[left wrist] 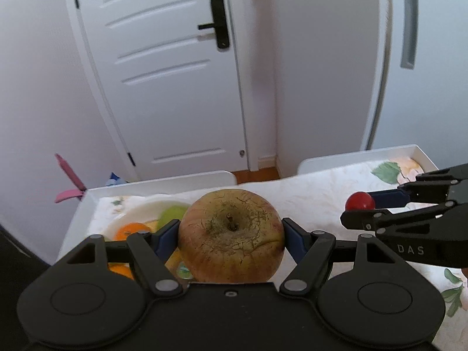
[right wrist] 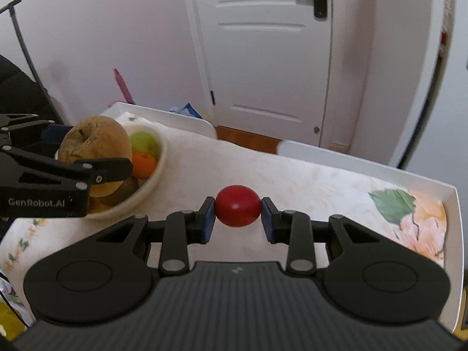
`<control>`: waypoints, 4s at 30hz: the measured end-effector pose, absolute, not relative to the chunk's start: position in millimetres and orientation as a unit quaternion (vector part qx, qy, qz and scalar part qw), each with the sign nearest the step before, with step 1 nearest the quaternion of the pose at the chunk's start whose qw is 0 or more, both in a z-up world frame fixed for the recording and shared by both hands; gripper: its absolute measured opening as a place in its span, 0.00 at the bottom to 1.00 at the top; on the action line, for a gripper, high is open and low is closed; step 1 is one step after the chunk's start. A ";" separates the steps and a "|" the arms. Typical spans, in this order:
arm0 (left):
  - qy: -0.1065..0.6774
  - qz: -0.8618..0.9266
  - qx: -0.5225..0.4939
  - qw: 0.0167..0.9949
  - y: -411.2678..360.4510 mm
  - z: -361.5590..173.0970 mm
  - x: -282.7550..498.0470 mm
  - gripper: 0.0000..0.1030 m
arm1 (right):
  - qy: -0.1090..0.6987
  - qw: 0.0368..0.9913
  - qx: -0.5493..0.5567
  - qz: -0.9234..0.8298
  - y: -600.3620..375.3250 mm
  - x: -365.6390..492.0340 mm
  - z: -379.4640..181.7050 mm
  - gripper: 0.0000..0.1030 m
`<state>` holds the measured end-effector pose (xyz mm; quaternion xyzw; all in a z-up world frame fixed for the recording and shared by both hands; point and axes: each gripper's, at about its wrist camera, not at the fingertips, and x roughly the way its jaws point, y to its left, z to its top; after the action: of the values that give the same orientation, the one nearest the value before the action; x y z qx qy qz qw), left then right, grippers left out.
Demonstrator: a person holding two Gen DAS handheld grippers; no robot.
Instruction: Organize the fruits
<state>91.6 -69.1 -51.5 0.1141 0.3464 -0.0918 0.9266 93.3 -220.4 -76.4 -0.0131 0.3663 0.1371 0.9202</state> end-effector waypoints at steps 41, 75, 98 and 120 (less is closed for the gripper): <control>0.344 -0.130 0.135 0.920 24.8 -78.2 152.6 0.91 | 0.393 0.911 -0.009 0.123 -118.7 125.2 -78.3 0.47; 0.383 -0.029 0.067 0.921 103.2 -60.6 104.9 0.95 | 0.425 0.867 -0.098 0.242 -34.3 103.5 -108.6 0.47; 0.377 -0.037 0.051 0.924 89.6 -36.5 77.4 0.95 | 0.387 0.899 -0.089 0.183 -66.6 57.4 -67.6 0.90; 0.353 -0.078 0.039 0.931 22.3 41.9 -18.3 1.00 | 0.374 0.923 0.029 -0.088 -181.1 -52.2 34.1 1.00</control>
<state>-18.3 22.3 41.9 0.0394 0.3534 -0.0776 0.9314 -52.2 -181.1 34.1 0.0286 0.3738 -0.0883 0.9229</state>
